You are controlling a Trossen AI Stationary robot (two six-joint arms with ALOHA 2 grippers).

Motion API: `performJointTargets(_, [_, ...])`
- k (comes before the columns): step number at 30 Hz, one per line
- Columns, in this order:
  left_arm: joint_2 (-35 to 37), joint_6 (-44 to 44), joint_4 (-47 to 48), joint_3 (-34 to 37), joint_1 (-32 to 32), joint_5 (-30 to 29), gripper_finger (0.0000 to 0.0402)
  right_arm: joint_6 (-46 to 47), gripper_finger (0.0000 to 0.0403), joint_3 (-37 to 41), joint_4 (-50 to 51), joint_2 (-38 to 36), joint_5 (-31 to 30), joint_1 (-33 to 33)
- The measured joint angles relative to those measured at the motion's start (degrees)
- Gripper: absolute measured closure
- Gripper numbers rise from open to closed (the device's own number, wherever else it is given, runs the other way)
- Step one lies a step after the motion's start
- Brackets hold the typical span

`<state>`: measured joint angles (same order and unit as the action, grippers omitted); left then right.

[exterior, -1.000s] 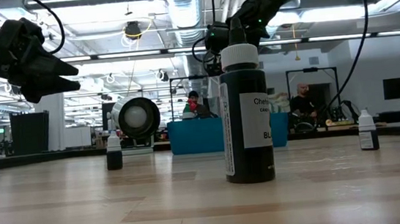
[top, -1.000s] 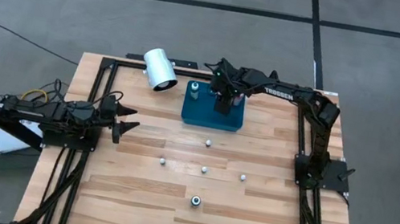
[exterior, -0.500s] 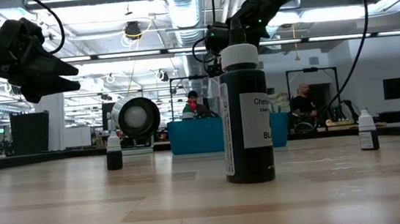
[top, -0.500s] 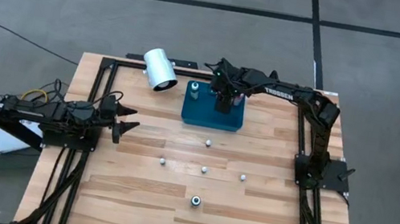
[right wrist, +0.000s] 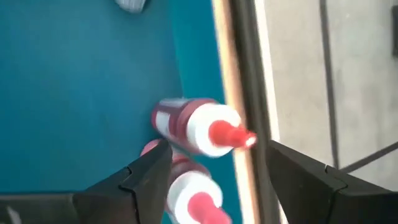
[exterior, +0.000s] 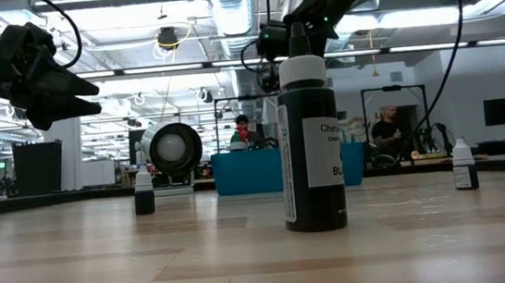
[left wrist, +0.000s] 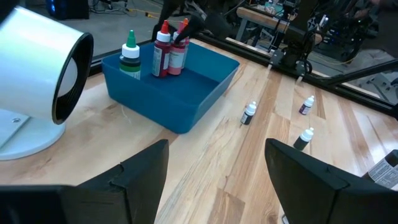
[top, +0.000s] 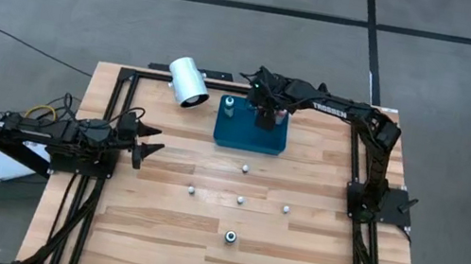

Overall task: Pick & Place food coloring
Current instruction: Put the large black food coloring bottle into the blue bin

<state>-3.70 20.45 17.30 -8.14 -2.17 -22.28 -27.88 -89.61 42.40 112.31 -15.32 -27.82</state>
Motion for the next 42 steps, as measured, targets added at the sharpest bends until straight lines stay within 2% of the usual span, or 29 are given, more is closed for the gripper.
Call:
performJointTargets(6, [0.0,-0.12,0.02,0.0,0.02,-0.02,0.0144,-0.66,0.0158,-3.94,3.44,0.02,-0.03,0.49])
performJointTargets(11, [0.0,-1.19,0.02,0.0,0.0,-0.07,0.0144,-0.34,0.0158,-8.79,13.46,0.0,-0.03,1.19])
performJointTargets(16, [0.0,-2.71,0.02,0.0,0.02,-0.09,0.0144,5.2,0.0158,-13.51,23.48,0.0,0.29,2.76])
performJointTargets(20, [0.0,-3.5,0.21,0.0,0.0,-0.09,0.0144,7.46,0.0158,-15.56,28.65,-0.83,3.62,4.87])
performJointTargets(23, [-0.02,-3.5,1.59,0.0,0.0,-0.11,0.0144,9.87,0.0158,-15.95,28.73,-3.27,6.39,7.39])
performJointTargets(33, [-0.02,-4.94,3.02,0.0,0.02,0.42,0.0144,19.91,0.0158,-15.97,29.37,-12.0,6.46,20.22])
performJointTargets(42, [-0.02,-5.8,2.47,0.0,0.02,0.48,0.0144,29.91,0.0158,-15.92,29.38,-14.1,6.61,34.14])
